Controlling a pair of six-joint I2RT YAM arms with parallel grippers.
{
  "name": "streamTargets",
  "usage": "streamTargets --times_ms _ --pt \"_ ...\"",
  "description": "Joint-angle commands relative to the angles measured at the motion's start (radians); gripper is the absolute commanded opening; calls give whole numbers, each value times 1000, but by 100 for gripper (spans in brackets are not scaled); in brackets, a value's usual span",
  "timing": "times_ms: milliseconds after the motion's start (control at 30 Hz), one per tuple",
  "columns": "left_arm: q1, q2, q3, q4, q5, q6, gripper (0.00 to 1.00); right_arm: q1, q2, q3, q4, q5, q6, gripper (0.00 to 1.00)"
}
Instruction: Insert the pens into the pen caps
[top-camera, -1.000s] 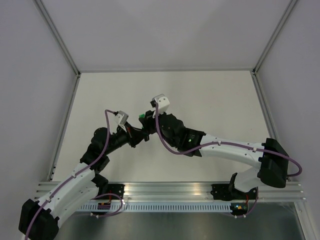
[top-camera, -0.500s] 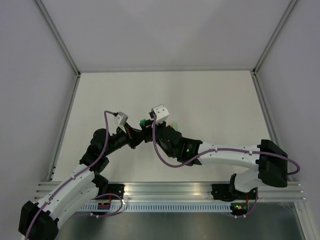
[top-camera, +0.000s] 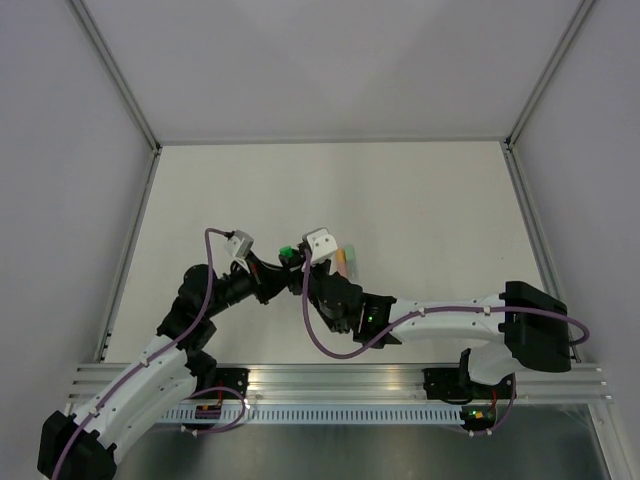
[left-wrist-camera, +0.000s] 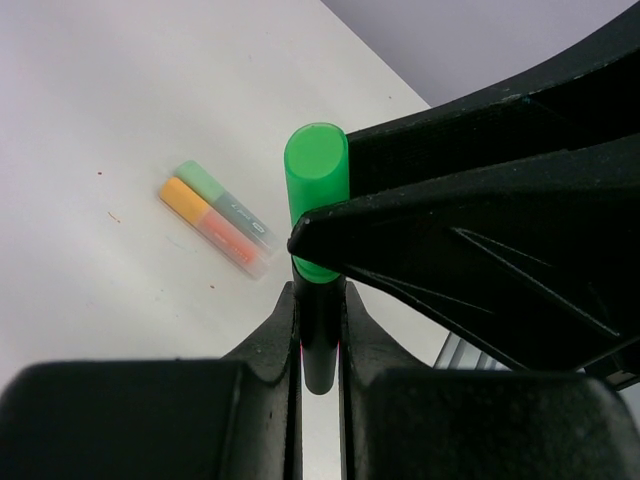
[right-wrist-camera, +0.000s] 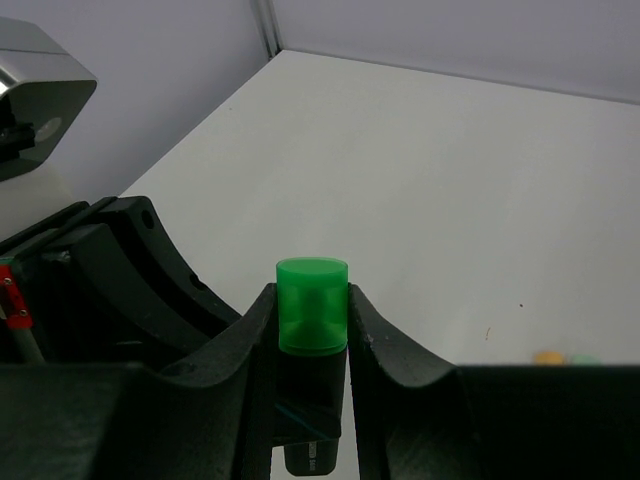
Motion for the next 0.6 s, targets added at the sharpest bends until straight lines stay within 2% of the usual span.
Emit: streamTargets --times_ms 0,267,567 --pt "2 -23 21 153 21 -19 2 23 13 -34 6 -26 -19 27" --pt "2 -23 21 161 40 -14 2 23 -7 -8 -6 -58 -19 56" --pt "2 -30 8 207 93 -22 2 22 -76 91 -147 -102 -42 72"
